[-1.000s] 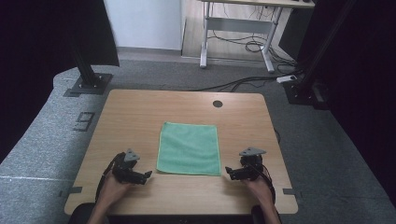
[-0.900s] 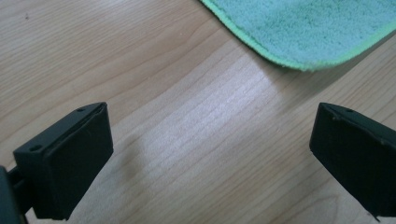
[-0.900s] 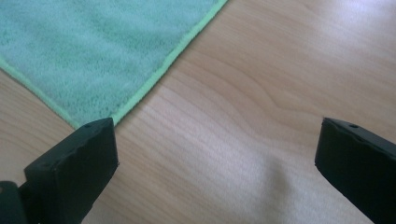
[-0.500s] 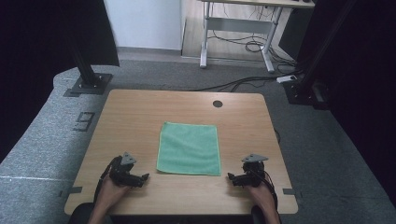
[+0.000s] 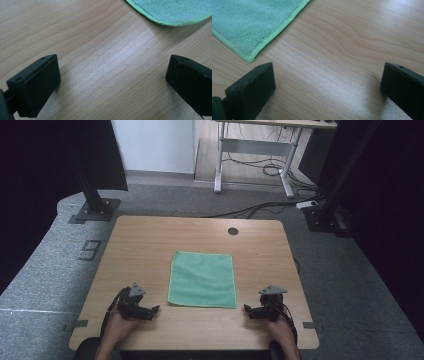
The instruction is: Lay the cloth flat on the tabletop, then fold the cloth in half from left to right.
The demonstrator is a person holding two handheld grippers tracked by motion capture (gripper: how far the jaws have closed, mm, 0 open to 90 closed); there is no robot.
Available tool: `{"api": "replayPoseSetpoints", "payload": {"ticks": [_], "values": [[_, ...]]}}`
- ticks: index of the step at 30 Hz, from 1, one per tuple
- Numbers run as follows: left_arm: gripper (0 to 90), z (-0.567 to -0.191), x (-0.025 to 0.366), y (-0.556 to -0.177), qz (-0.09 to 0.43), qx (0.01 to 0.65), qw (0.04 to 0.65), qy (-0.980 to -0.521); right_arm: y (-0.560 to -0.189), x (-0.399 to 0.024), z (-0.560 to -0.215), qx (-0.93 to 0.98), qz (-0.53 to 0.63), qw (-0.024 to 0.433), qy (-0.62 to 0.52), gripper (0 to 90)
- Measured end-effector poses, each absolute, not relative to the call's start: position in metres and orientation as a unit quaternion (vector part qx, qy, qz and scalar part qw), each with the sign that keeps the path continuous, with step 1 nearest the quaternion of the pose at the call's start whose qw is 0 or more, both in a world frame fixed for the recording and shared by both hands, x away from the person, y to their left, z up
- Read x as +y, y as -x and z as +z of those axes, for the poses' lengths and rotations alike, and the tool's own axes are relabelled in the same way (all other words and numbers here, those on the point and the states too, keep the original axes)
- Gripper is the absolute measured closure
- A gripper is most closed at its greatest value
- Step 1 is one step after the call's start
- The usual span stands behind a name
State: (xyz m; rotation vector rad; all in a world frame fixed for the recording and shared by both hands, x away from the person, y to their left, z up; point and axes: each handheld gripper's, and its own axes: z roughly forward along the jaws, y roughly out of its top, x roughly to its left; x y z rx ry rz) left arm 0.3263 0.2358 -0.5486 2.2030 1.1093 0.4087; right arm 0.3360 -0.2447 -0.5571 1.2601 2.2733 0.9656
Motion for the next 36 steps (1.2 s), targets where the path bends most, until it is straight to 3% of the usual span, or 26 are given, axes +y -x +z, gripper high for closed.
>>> {"api": "replayPoseSetpoints", "payload": {"ticks": [18, 36], "values": [[0.0, -0.534, 0.235, -0.347, 0.151, 0.427, 0.339, -0.825, -0.336, -0.244, -0.556, 0.807, 0.337, 0.179, -0.45, 0.0], [0.0, -0.53, 0.19, -0.411, 0.171, 0.424, 0.341, -0.822, -0.337, -0.224, -0.547, 0.81, 0.351, 0.179, -0.434, 0.0]]}}
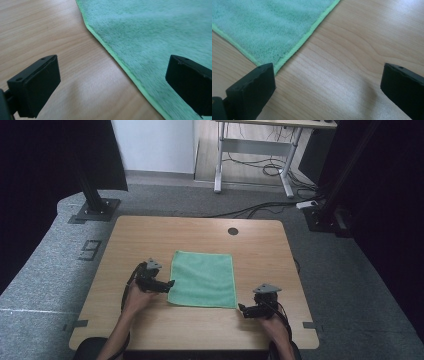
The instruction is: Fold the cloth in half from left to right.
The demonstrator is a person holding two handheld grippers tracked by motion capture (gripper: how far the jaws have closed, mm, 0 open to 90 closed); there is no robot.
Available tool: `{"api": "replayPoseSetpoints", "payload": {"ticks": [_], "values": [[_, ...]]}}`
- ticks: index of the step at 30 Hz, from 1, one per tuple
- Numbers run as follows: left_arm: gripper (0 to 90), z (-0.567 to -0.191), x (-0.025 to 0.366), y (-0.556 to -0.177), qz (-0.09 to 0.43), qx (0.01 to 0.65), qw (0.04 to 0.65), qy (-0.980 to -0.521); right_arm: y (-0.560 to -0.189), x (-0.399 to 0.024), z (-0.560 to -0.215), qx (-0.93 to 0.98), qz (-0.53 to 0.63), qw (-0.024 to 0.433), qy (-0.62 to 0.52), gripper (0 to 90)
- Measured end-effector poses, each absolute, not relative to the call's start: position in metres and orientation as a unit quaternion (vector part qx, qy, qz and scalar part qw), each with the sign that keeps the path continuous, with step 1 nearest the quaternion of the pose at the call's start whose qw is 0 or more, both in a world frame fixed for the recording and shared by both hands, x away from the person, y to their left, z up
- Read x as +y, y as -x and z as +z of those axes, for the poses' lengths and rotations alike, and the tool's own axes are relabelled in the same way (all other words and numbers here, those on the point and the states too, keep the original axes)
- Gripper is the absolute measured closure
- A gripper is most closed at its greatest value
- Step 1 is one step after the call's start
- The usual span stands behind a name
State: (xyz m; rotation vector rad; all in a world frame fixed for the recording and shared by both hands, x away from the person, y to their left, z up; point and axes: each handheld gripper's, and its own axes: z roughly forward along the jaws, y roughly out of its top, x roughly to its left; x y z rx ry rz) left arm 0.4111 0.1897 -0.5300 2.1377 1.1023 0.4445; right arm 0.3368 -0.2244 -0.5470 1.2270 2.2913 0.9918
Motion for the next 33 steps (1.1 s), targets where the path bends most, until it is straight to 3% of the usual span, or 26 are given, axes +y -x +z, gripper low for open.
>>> {"api": "replayPoseSetpoints", "payload": {"ticks": [16, 33], "values": [[0.0, -0.547, 0.183, -0.413, 0.183, 0.428, 0.304, -0.831, -0.348, -0.207, -0.544, 0.806, 0.349, 0.184, -0.441, 0.0], [0.0, -0.544, 0.186, -0.356, 0.16, 0.425, 0.291, -0.842, -0.356, -0.192, -0.549, 0.818, 0.309, 0.183, -0.45, 0.1]]}}
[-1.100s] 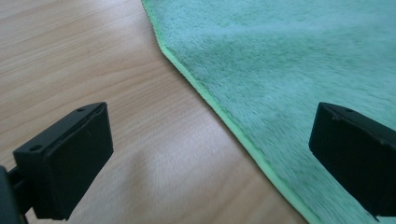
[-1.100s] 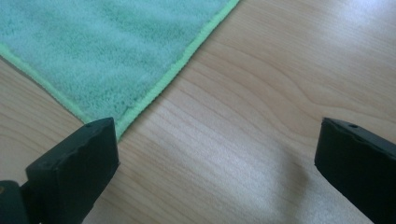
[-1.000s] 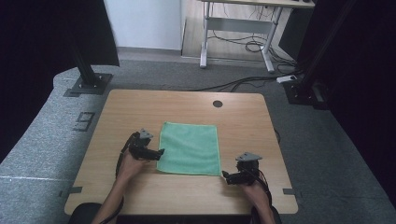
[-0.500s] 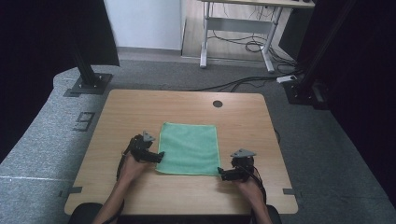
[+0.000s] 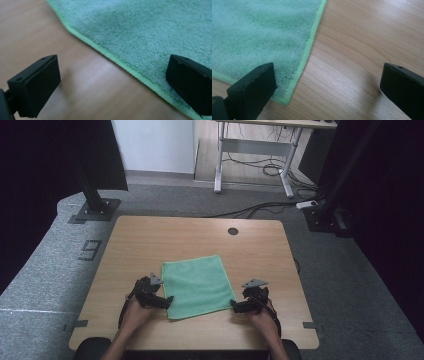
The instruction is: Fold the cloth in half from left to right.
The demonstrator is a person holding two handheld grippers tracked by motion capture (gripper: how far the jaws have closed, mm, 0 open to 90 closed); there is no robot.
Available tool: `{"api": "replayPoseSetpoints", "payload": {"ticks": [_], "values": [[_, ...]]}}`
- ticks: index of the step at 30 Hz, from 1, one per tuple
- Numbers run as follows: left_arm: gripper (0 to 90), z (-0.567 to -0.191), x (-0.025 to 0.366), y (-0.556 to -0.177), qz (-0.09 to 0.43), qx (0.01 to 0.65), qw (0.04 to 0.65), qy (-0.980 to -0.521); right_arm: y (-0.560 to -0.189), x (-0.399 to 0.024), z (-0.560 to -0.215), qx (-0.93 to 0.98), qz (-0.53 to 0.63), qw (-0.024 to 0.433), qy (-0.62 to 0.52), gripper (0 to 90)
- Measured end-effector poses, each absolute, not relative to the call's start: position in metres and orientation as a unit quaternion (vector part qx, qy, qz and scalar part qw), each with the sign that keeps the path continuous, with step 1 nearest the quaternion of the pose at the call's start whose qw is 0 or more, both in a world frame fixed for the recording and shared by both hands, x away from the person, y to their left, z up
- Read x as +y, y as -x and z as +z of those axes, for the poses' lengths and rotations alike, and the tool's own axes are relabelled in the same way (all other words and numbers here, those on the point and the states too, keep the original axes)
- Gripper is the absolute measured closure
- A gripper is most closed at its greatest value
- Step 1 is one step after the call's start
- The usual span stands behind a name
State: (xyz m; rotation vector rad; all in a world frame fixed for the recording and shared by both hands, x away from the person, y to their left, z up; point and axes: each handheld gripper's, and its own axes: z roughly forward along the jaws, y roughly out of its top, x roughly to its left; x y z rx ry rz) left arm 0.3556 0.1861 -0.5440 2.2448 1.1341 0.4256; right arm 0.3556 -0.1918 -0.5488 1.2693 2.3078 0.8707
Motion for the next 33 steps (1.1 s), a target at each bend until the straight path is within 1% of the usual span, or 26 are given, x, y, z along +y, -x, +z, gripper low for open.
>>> {"api": "replayPoseSetpoints", "payload": {"ticks": [4, 9, 12, 20, 33], "values": [[0.0, -0.544, 0.187, -0.348, 0.155, 0.415, 0.295, -0.846, -0.356, -0.194, -0.549, 0.818, 0.306, 0.19, -0.448, 0.0], [0.0, -0.539, 0.195, -0.356, 0.147, 0.429, 0.315, -0.834, -0.355, -0.197, -0.551, 0.813, 0.316, 0.187, -0.453, 0.0], [0.0, -0.536, 0.202, -0.363, 0.153, 0.436, 0.319, -0.828, -0.356, -0.201, -0.554, 0.807, 0.325, 0.178, -0.459, 0.0], [0.0, -0.53, 0.215, -0.39, 0.17, 0.453, 0.325, -0.812, -0.354, -0.202, -0.556, 0.803, 0.34, 0.184, -0.453, 0.0], [0.0, -0.537, 0.221, -0.43, 0.183, 0.483, 0.319, -0.795, -0.353, -0.203, -0.557, 0.802, 0.342, 0.185, -0.453, 0.0]]}}
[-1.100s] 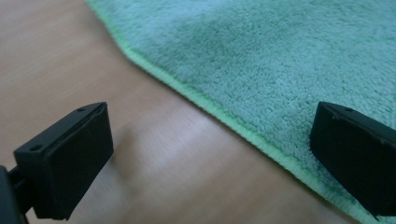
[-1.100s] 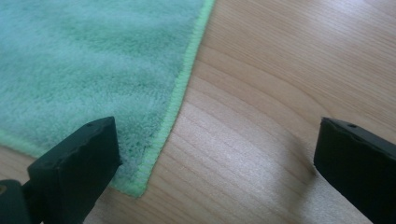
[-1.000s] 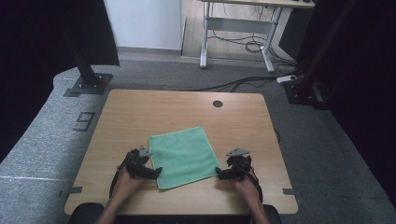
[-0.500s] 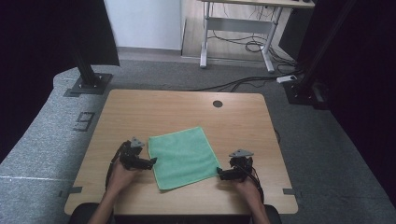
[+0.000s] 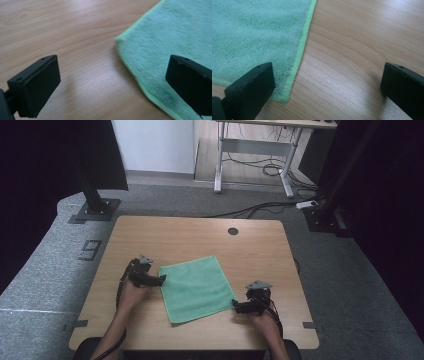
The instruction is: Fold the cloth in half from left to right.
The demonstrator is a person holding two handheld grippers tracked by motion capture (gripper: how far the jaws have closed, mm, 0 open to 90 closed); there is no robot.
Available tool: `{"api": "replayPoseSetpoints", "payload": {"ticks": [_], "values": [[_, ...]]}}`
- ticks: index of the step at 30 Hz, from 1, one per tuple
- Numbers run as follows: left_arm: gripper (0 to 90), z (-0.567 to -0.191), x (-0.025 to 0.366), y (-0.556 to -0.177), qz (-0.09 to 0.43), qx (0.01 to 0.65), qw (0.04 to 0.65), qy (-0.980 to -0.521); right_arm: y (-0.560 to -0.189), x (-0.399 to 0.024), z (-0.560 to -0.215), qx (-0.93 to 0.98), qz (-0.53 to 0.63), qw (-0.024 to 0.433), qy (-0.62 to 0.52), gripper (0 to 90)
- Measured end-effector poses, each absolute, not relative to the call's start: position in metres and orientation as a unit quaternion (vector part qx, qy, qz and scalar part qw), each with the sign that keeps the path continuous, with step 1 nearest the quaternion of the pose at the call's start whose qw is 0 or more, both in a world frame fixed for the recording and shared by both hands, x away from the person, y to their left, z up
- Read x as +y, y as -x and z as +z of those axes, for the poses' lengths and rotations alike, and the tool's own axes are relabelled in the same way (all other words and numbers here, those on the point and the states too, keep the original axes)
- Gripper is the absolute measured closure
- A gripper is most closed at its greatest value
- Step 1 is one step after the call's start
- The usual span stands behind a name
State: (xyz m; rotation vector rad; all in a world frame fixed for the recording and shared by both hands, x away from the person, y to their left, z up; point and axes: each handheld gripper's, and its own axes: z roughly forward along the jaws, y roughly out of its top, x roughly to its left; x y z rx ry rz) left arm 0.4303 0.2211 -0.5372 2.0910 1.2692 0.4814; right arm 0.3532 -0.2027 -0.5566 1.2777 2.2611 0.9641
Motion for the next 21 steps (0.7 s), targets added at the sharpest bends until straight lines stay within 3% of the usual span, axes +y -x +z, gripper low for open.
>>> {"api": "replayPoseSetpoints", "payload": {"ticks": [21], "values": [[0.0, -0.548, 0.224, -0.453, 0.186, 0.506, 0.301, -0.786, -0.353, -0.203, -0.557, 0.803, 0.342, 0.184, -0.452, 0.0]]}}
